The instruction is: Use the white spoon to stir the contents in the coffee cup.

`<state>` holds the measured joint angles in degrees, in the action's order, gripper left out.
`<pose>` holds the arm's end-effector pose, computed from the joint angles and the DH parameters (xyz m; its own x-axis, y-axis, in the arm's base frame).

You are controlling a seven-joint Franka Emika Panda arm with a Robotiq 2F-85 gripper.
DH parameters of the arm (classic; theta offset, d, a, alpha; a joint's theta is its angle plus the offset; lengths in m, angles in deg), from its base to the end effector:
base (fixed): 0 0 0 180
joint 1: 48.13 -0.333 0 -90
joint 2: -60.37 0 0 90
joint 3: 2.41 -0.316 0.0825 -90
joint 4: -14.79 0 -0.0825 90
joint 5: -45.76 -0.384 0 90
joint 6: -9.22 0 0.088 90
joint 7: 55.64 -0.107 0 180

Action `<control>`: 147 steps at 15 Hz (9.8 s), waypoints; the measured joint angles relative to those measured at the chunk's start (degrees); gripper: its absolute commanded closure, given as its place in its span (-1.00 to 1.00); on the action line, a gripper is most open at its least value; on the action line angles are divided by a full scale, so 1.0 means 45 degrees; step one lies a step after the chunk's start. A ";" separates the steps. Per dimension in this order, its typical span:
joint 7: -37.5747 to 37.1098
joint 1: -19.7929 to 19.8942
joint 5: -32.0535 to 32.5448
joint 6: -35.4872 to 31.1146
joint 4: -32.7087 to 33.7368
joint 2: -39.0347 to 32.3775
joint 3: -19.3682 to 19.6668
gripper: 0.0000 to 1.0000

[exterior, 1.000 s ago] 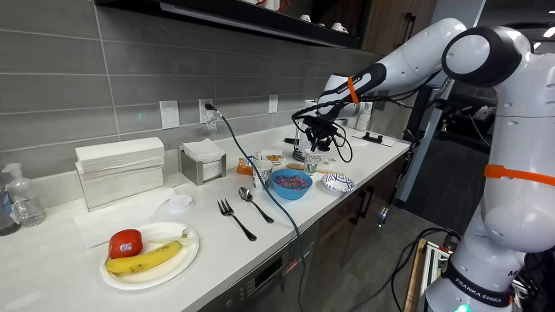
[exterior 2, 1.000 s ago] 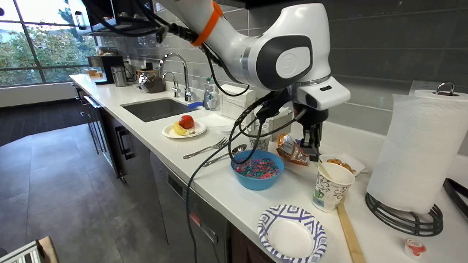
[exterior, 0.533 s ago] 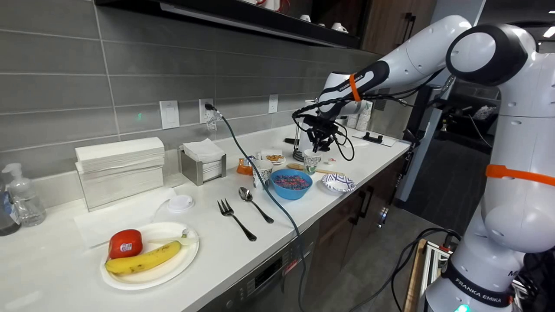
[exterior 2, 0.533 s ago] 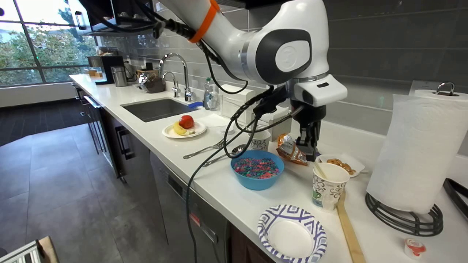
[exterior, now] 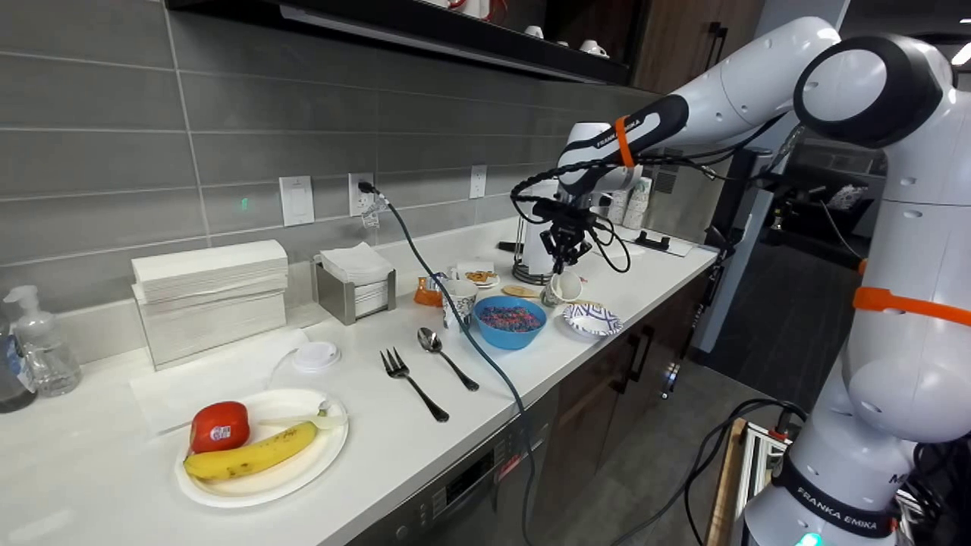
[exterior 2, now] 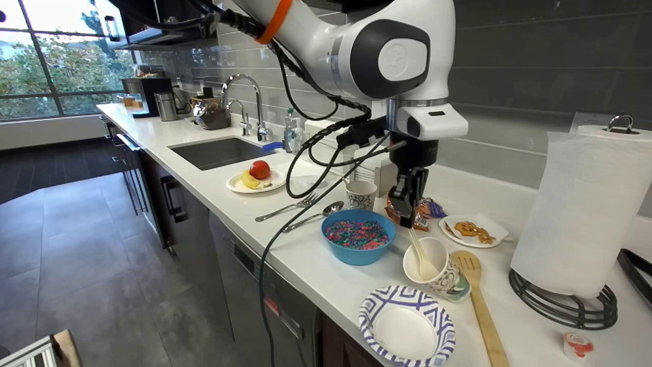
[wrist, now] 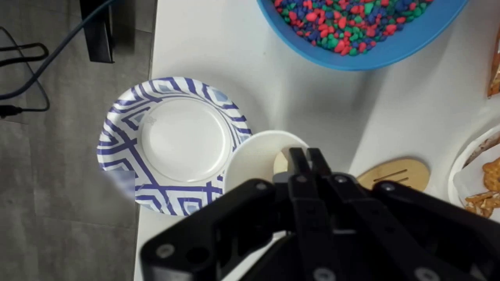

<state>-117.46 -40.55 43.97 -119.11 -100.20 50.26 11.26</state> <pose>0.5535 -0.2100 0.3773 0.1059 -0.9934 0.0431 -0.9931 -0.1079 -0.0469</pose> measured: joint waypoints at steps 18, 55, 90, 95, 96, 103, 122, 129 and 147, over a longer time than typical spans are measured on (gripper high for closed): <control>-0.0514 0.0165 -0.1480 -0.0750 0.0458 -0.0036 -0.0018 0.98; -0.3895 0.0505 -0.0167 -0.0729 0.0555 0.0045 0.0305 -0.80; -2.0779 -0.0366 0.5991 -0.0355 0.0093 -0.0415 0.0433 -1.00; -2.0525 -0.0358 0.5860 -0.0267 0.0090 -0.0459 0.0364 -1.00; -2.0477 -0.0359 0.5725 -0.0267 0.0085 -0.0503 0.0299 -1.00; -2.0487 -0.0350 0.5081 -0.0207 0.0093 -0.0851 0.0082 -0.47; -2.0695 -0.0118 0.4407 -0.1796 0.0297 -0.1171 0.0552 0.98; -2.0695 0.0077 0.4367 -0.1784 0.0575 -0.1255 0.0829 0.98; -1.9092 0.0320 0.2644 -0.1089 0.0926 -0.1492 0.0676 0.98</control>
<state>-203.37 -39.11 55.87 -124.01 -96.04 43.54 14.30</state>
